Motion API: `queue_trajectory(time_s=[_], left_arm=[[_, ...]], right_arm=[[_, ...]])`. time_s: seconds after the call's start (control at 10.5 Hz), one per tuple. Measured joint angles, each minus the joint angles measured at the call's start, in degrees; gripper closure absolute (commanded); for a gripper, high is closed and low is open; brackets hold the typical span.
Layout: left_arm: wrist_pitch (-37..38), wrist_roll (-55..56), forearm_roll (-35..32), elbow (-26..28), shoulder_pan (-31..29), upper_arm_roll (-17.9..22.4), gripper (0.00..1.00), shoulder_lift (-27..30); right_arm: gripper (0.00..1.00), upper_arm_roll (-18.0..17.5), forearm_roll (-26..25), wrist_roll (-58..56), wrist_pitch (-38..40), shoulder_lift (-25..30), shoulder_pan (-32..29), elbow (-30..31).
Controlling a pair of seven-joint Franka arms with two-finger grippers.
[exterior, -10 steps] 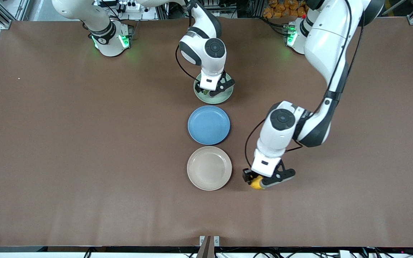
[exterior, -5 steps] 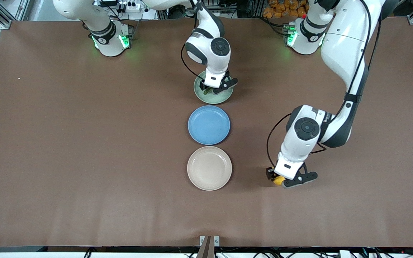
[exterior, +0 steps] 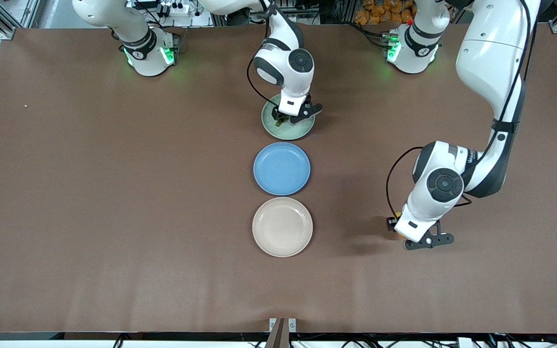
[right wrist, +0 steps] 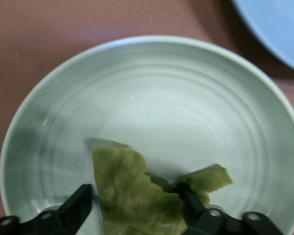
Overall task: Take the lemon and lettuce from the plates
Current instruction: 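Lift the lemon with the left gripper while the right gripper grasps lettuce, then lower the lemon onto the table with the left gripper while the right lifts lettuce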
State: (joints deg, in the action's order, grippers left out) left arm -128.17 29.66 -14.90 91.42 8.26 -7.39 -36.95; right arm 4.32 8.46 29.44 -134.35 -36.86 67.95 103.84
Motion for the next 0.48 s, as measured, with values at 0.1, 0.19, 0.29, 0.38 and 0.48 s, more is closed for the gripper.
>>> queue_trajectory(time_s=[0.1, 0.19, 0.29, 0.38, 0.48], left_arm=[[2.63, -1.48, 0.0, 0.19, -0.89, -0.71, 1.0, 0.48], [4.8, -2.9, 0.0, 0.32, -1.55, -1.11, 0.95, 0.87], [6.54, -3.88, 0.0, 0.33, -1.9, -1.3, 0.49, 1.1], [7.49, -4.11, 0.0, 0.35, -2.04, -1.41, 0.0, 1.23], [7.78, -4.17, 0.0, 0.37, -2.08, -1.47, 0.0, 1.25]], right_arm=[[0.96, 0.18, -0.09, 0.0, 1.3, 0.17, -0.3, -0.51], [1.0, 0.25, -0.17, -0.02, 3.93, 0.22, -0.82, -1.62], [1.0, 0.45, -0.52, -0.03, 7.31, 0.21, -1.29, -3.05], [1.0, 0.63, -0.66, -0.19, 10.9, 0.2, -2.01, -5.01], [1.0, 0.74, -0.67, -0.83, 15.59, 0.22, -3.16, -7.95]])
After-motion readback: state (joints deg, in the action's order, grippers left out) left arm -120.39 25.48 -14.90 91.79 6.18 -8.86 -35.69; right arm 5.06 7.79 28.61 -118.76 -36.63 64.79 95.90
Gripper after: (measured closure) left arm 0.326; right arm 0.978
